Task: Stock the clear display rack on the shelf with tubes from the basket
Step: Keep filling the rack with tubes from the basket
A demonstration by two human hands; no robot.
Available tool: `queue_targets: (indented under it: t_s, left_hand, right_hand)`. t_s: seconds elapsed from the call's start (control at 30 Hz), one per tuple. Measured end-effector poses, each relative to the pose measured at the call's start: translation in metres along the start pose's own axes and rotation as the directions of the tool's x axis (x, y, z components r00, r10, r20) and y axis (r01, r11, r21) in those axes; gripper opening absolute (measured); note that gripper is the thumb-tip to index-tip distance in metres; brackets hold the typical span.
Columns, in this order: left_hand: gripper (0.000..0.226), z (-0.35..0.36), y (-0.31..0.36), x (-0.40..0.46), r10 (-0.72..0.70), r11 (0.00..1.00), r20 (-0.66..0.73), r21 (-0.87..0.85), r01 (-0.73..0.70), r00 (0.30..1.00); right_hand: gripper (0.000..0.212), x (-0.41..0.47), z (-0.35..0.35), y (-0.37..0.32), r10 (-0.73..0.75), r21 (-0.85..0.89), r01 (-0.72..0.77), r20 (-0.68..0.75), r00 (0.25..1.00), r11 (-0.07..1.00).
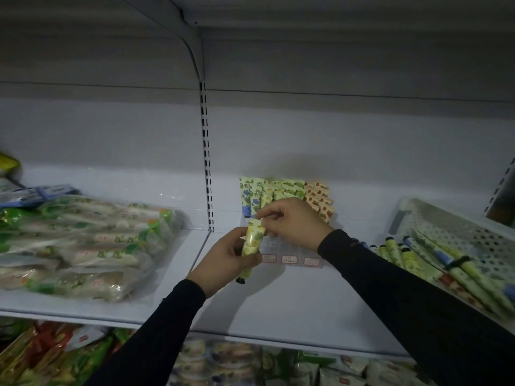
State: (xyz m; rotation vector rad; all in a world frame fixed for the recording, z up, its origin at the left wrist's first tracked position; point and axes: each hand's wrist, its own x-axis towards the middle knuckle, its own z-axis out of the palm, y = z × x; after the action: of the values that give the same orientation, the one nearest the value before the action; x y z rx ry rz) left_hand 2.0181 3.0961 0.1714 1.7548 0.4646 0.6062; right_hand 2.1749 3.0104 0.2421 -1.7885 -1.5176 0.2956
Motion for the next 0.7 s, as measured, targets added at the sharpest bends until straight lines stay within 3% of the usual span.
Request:
queue_targets:
  t_s: [0.2,0.5,0.63,0.7]
  left_hand:
    - [0.018,0.000,-0.006,-0.002,-0.033,0.999,0.003,0.002,0.033,0.999]
    - [0.019,0.014,-0.010,0.005,0.000,1.000,0.040,0.024,-0.001,0.999]
    - [0.023,0.006,-0.016,0.010,-0.007,0.985,-0.070,0.169,0.019,0.997]
    - [0.032,-0.008,-0.026,0.010,0.007,0.921,-0.188,0.383,0.067,0.982]
  right_hand:
    - [0.019,-0.003,-0.010,0.003,0.009,0.021,-0.007,-0.076,0.997,1.000]
    - [0.022,-0.010,-0.016,0.011,0.088,0.022,-0.087,-0.074,0.993,0.996]
    - [0.026,-0.008,-0.022,0.015,0.063,-0.086,-0.078,-0.171,0.983,0.993]
    - [0.029,-0.005,-0.028,0.017,0.037,-0.168,-0.080,-0.248,0.968,0.982]
